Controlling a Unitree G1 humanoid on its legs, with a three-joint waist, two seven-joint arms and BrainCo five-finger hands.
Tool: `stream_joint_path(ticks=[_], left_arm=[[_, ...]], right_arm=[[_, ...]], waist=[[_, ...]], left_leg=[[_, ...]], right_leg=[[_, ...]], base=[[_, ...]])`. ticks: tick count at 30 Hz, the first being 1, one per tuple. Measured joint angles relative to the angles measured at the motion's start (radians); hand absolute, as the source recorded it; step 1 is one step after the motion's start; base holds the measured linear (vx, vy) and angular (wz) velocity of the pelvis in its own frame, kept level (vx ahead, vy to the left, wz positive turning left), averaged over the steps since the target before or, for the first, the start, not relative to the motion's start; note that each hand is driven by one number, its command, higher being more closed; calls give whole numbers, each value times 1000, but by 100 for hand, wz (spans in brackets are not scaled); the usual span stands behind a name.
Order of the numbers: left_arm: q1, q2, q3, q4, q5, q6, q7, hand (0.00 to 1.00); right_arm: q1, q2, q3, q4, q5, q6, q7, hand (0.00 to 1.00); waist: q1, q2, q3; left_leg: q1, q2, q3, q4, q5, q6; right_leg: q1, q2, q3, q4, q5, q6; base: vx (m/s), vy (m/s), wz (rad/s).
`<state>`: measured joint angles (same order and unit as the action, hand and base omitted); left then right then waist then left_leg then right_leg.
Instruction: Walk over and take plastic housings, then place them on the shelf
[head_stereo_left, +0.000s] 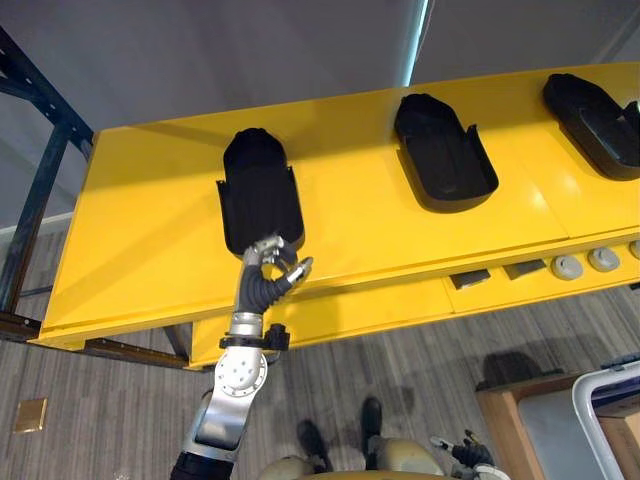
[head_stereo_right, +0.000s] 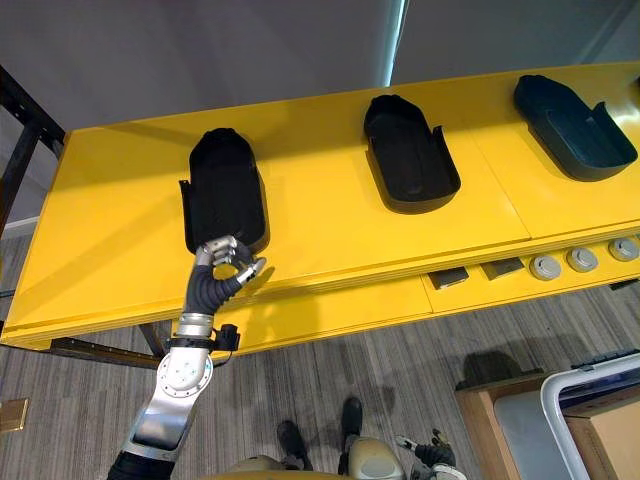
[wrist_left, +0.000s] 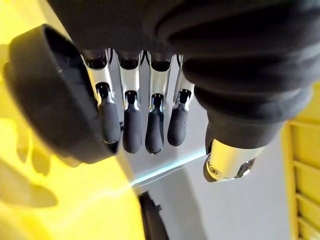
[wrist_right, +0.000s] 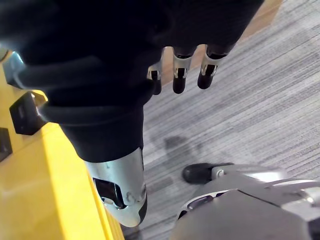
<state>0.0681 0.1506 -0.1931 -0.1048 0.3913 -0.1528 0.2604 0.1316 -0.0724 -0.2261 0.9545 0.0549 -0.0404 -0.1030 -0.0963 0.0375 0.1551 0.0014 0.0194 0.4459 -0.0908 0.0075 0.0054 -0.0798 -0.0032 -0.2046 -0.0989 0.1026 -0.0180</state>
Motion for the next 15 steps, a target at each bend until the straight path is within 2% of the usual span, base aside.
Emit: stream_joint_path(ticks=[1,7,15], left_arm=[[0,2,0,14,27,16,0,100],[-47,3,10,80,86,44,10,100],[-109,0,49,142,94,82,38,100]], right_arm=[[-1,0,1,0,-9,1,-1,0],[-5,-1,16,-3,-22,8,-2,0],[-5,7,16,-10,-28,14,-2,0]], waist=[[0,-1,-4],[-1,-6,-19],[-6,-18,-39]], left_leg=[[-3,0,4,0,0,0],[-6,0,21,-2,0,0],[-15,0,27,-2,0,0]], right_leg=[[-5,1,4,0,0,0],[-16,2,20,0,1,2],[-27,2,27,0,4,5]], base=[[0,8,-9],[10,5,-8],[-1,5,-1]])
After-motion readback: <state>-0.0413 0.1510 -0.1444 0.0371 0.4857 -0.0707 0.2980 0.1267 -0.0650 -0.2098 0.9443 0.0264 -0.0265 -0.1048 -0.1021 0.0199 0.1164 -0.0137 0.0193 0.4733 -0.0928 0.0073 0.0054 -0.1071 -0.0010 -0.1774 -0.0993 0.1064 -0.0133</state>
